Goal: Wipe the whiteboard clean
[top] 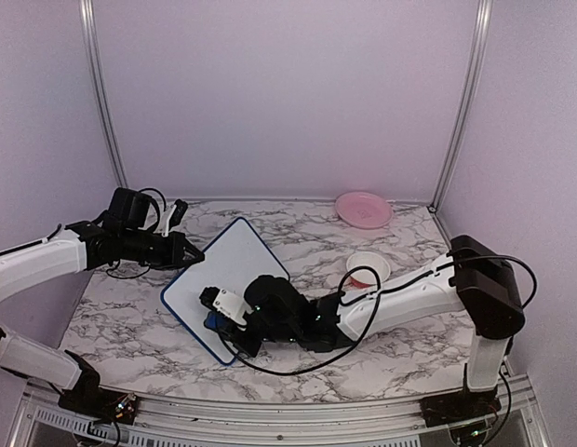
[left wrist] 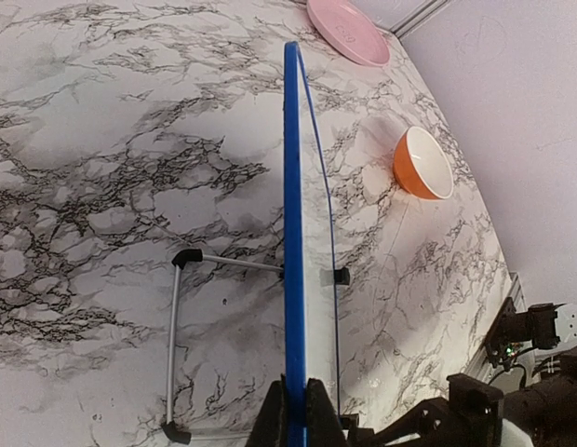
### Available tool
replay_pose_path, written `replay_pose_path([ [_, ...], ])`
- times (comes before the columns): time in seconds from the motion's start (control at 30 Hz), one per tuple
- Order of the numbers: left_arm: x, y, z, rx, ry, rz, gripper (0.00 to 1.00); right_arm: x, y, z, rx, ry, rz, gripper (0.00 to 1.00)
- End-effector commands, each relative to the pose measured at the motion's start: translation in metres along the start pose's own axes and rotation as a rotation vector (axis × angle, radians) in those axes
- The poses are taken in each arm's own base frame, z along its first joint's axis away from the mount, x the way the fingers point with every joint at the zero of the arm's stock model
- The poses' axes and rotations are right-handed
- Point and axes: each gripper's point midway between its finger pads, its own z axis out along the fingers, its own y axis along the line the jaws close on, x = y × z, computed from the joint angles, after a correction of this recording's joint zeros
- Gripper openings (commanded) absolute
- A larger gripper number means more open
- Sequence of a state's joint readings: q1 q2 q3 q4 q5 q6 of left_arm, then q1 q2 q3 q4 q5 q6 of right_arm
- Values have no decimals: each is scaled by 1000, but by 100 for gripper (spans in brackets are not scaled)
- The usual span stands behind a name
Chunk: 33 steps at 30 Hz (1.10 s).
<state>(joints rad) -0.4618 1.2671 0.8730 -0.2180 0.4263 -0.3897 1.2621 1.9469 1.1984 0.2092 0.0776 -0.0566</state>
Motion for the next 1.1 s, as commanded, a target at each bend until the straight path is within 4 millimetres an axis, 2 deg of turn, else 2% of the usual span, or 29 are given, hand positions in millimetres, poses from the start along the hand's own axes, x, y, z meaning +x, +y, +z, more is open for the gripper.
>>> replay_pose_path([
  [0.0,1,9,3,-31,-12,19,0,-20,9,10,22,-60,-17,0],
  [0.1,1,10,3,-31,-10,20,0,-18,-2,14,59,-53,-28,0],
  [0.23,0,9,2,-30,-13,22,0,-13,-37,13,152,-13,40,0],
  [0.43,1,11,3,-30,-8,20,0,3,-78,5,188,-19,133,0],
  [0.57,1,12,4,-30,-6,21,0,10,-91,9,202,-10,150,0],
  [0.7,2,12,4,-30,-5,21,0,8,-74,13,125,-32,140,0],
  [1.0,1,12,5,-28,-4,24,0,-3,20,14,-98,-104,3,0],
  [1.07,1,12,5,-27,-2,23,0,-1,24,17,-108,-102,-6,0],
])
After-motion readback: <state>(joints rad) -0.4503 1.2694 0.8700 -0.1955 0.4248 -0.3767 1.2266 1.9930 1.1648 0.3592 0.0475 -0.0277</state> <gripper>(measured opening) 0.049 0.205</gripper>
